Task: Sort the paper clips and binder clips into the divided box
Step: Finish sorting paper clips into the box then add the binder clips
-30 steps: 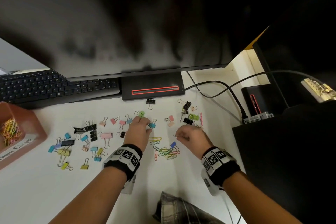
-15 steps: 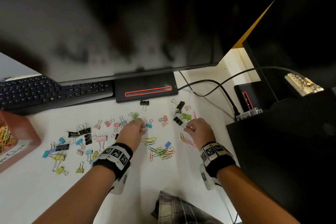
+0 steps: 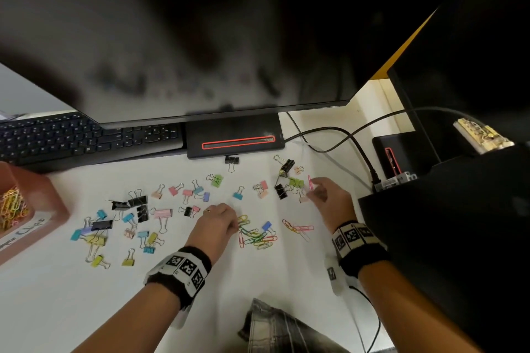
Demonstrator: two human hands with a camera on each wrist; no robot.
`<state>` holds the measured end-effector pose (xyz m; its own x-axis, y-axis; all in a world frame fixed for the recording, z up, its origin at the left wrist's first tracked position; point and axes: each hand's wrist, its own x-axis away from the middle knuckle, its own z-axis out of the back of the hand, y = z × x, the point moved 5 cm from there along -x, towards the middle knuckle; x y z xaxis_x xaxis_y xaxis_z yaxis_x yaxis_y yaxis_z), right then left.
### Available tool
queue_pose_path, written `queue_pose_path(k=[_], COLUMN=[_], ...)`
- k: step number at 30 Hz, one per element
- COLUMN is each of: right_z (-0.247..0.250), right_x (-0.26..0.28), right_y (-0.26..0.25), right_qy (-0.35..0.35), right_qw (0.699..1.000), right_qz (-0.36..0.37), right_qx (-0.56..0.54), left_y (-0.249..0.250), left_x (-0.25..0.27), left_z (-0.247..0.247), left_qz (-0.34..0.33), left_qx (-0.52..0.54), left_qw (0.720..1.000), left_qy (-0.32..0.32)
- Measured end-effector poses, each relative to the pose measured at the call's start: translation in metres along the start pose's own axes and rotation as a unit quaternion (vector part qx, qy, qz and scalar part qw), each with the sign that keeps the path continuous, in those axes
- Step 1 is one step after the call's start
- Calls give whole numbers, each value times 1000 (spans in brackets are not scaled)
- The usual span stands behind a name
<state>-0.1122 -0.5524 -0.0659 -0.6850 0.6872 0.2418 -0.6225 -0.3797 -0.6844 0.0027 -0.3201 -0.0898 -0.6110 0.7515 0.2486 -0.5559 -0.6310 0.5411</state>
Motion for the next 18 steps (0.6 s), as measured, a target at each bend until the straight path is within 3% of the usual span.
queue_pose_path(k=[5, 11, 18], right_z=[-5, -10, -2], right_x=[-27, -26, -35], right_y=[9, 3, -13], right_qy=[-27, -34, -29], right_qw=[997, 996, 999], right_qz=[-70, -38, 17], right_qx=[22, 69, 25], left_y=[-3, -3, -2], left_x=[-5, -7, -2], left_z=[-2, -4, -3], left_qz=[44, 29, 4], left_qx=[22, 18, 22], left_qw=[999, 999, 1000], left_qy=[-10, -28, -19])
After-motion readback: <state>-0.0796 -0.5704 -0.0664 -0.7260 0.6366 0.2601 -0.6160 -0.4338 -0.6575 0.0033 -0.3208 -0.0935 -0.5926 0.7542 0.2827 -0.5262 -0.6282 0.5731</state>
